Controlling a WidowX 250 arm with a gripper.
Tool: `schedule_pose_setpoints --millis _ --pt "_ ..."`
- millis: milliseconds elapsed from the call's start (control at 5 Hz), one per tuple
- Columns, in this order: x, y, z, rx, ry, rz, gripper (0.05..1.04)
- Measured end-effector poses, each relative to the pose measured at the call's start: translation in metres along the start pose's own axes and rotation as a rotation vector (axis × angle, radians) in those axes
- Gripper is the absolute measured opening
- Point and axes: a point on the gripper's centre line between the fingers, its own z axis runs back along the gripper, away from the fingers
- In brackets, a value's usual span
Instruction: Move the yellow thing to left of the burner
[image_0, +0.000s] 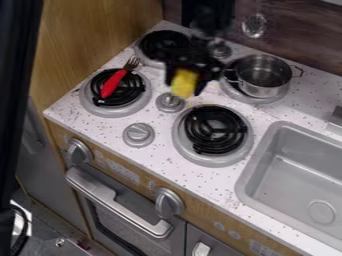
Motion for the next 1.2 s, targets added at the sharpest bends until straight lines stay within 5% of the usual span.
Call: schedule_pose_setpoints --millis 200,400,800,1200 --pt "0.012 0.022 -0.025 -0.005 0.055 -0.009 0.773" --pt "0.029 0.041 -0.041 -0.031 0.058 0.010 0.773" --pt "0.050 0.041 -0.050 -0.100 0.048 -0.003 0.809" --pt "0.047 0.041 -0.051 -0.115 0.059 -0.019 0.993"
